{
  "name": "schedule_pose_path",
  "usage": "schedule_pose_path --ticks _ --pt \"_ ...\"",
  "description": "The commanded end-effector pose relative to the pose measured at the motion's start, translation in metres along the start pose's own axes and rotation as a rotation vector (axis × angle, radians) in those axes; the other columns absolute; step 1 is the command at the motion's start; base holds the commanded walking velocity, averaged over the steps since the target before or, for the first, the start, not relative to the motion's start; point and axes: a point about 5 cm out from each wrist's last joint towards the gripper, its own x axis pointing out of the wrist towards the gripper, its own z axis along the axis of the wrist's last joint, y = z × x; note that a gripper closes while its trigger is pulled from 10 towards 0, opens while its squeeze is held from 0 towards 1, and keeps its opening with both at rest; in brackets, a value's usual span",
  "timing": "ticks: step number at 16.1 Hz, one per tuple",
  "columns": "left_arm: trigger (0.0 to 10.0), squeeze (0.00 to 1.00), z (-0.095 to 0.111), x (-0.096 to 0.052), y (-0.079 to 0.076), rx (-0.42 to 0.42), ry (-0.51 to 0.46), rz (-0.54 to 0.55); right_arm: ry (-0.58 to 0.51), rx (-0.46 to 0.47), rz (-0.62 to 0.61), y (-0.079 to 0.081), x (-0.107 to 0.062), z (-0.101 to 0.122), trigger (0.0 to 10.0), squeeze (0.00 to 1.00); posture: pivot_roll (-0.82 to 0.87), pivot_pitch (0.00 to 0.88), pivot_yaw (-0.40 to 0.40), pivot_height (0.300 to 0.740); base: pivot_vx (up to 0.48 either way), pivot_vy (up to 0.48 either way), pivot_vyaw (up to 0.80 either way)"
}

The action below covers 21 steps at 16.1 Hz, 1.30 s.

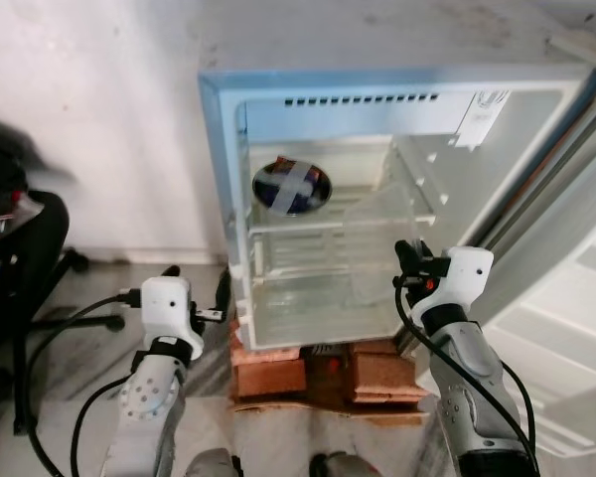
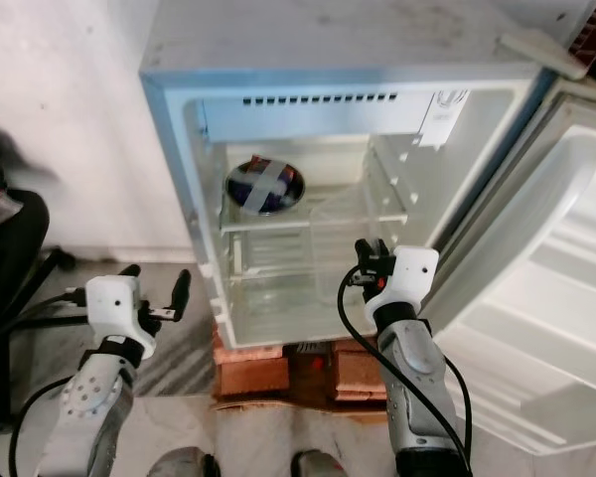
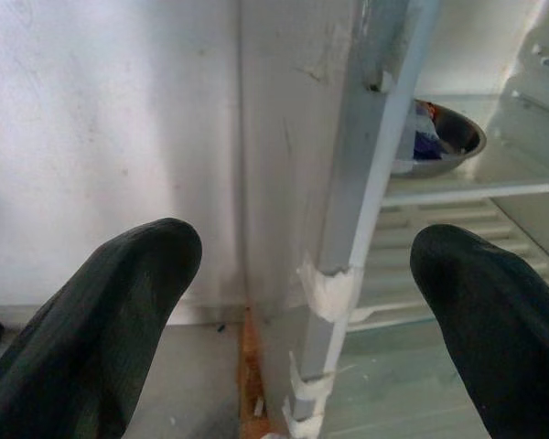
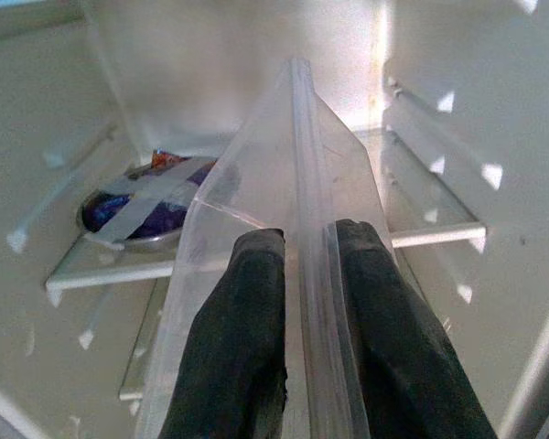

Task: Restocking fridge

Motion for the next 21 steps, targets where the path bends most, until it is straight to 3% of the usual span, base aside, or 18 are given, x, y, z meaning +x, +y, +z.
schedule_pose_path --ticks 1,8,16,21 --pt "10.0 0.00 0.001 -0.001 -0.001 -0.003 -0.004 -0.011 -0.006 -0.007 -0.012 -0.002 0.000 0.002 10.0 0.00 0.12 0.121 -0.040 0.740 0.270 0.000 0.00" --pt "10.0 0.00 0.000 -0.004 -0.002 -0.002 0.004 -0.009 -0.007 -0.007 -0.017 -0.003 -0.001 0.003 10.0 0.00 0.12 0.122 -0.039 0.740 0.153 0.000 -0.15" --pt "10.0 0.00 -0.001 -0.028 -0.002 0.107 0.017 -0.046 0.013 0.015 -0.020 -0.002 0.004 0.000 10.0 0.00 0.15 0.147 -0.056 0.740 0.000 0.000 0.00" --pt "10.0 0.00 0.009 -0.058 0.004 0.208 0.017 -0.001 0.130 0.101 -0.043 0.000 0.052 -0.012 10.0 0.00 0.25 0.244 -0.090 0.740 0.000 0.000 0.00"
